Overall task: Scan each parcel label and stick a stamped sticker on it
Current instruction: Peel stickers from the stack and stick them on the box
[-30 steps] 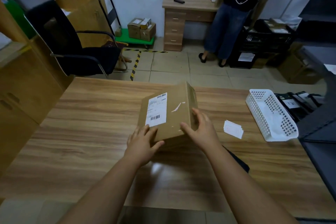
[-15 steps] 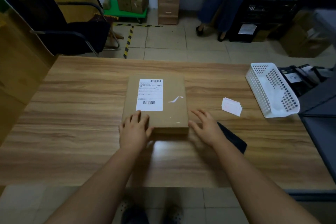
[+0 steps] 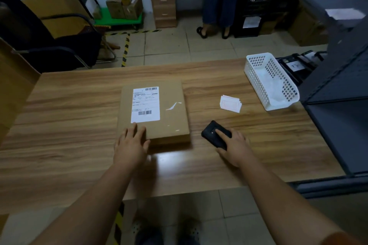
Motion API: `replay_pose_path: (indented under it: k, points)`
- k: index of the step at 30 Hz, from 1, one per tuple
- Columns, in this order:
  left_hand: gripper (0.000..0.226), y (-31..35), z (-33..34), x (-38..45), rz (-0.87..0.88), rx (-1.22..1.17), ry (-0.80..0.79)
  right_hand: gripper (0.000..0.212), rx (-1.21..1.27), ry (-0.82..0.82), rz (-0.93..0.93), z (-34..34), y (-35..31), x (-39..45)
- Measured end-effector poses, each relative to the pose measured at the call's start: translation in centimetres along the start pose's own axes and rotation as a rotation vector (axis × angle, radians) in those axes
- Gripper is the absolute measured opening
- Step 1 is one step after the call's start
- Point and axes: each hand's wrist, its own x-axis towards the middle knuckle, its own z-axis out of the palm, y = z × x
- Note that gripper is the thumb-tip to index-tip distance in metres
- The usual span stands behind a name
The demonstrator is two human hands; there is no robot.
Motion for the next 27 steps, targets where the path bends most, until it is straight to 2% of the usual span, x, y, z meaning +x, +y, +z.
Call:
replay_pose_path:
  k: [3,6,11,15,18,23,27]
  points:
    - [0.058,0.2,-0.3,-0.1,-0.012,-0.004,-0.041,0.073,0.076,0.056,0.025,-0.4,-0.3,-0.8]
    - [0.058,0.0,-0.6,-0.4,-0.007,0.009,-0.044,0.076,0.28,0.155,0.048,-2.2,-1.5,-1.4]
    - [0.058,-0.8,-1.1,-1.9,0.025,0.063,-0.025,0.076,0.404,0.26,-0.065,-7.8,-5.1,-1.9]
    - [0.059,-1.7,-1.9,-2.9,0.035,0.083,-0.047,0.07,0.23,0.143,-0.163,-12.2,-9.4,-2.6]
    - [0.059,-2.2,-2.4,-3.1,0.018,0.08,-0.084,0.058,0.119,0.06,-0.236,-14.4,-12.5,-3.5]
    - [0.057,-2.6,-2.9,-2.9,0.022,0.011,-0.119,0.069,0.116,-0.002,-0.206,-15.8,-15.4,-4.2]
    - [0.057,-2.6,-3.1,-2.9,0.014,-0.027,-0.105,0.064,0.158,-0.042,-0.199,-16.5,-15.3,-4.8]
